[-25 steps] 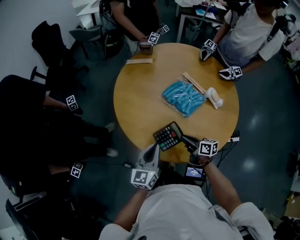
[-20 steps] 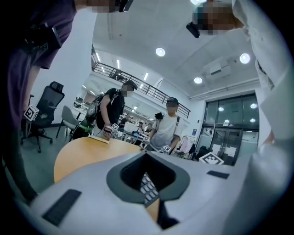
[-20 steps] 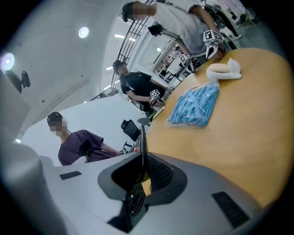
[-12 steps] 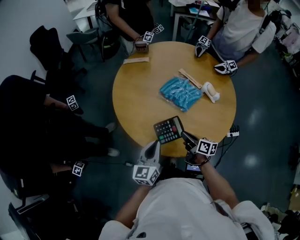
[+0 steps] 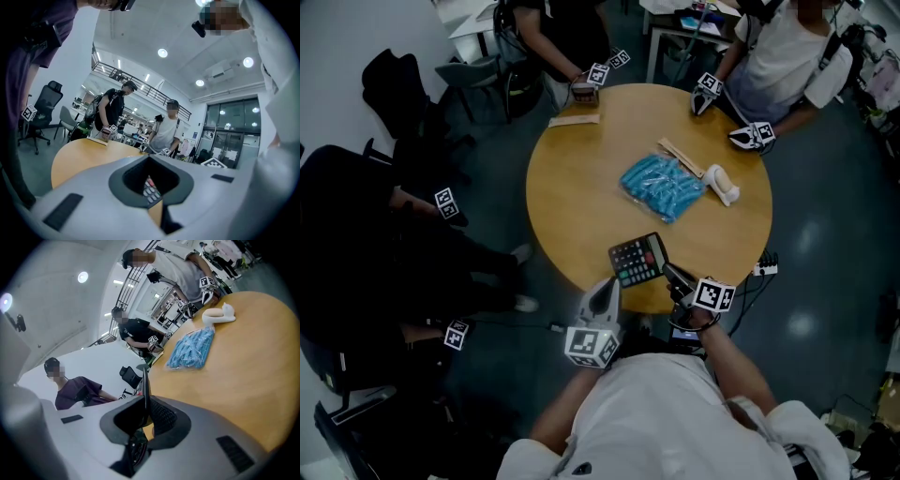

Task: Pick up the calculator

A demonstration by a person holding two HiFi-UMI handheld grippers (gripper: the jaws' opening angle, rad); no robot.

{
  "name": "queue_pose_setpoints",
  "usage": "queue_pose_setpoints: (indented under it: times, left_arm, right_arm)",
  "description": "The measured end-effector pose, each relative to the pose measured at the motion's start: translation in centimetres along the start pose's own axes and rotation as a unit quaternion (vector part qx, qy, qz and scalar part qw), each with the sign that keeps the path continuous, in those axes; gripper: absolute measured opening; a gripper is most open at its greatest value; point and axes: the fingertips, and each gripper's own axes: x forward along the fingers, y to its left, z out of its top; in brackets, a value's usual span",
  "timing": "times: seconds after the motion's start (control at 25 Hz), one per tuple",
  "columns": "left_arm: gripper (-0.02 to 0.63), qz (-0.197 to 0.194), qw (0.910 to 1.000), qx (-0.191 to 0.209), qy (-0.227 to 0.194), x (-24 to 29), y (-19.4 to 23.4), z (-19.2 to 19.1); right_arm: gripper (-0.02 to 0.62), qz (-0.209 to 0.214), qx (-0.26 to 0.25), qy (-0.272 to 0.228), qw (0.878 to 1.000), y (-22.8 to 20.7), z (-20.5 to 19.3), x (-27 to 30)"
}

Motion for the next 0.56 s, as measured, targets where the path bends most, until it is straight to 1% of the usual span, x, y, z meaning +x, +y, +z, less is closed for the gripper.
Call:
queue_pose_setpoints:
  times: [0.56]
  left_arm:
    - [0.005,-0.001,1.0000,-0.003,-0.003,-0.48,-0.53,0.06]
  right_arm:
    - [0.048,0.002,-0.001,-0.001,1.000,0.41,-0.13,-0.33]
